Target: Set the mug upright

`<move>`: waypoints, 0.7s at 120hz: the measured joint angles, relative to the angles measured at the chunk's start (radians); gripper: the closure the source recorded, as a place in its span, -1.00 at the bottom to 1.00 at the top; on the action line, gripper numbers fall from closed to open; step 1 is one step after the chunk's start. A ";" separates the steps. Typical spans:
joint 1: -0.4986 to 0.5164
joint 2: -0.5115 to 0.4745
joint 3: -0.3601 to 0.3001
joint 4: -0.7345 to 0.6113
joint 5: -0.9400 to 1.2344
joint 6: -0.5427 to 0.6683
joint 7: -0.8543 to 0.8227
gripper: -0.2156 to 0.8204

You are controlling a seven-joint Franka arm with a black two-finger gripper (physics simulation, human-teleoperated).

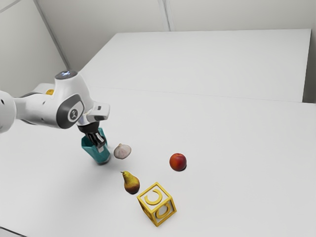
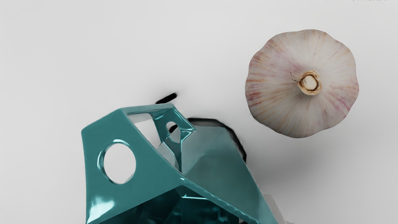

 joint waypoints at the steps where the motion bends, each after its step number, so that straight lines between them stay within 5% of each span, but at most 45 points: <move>1: 0.000 0.000 0.000 0.000 0.000 0.000 -0.001 0.89; 31: -0.011 0.003 0.000 -0.001 -0.005 0.008 -0.035 0.56; 84: -0.009 -0.069 -0.001 0.016 -0.008 -0.024 -0.069 -0.36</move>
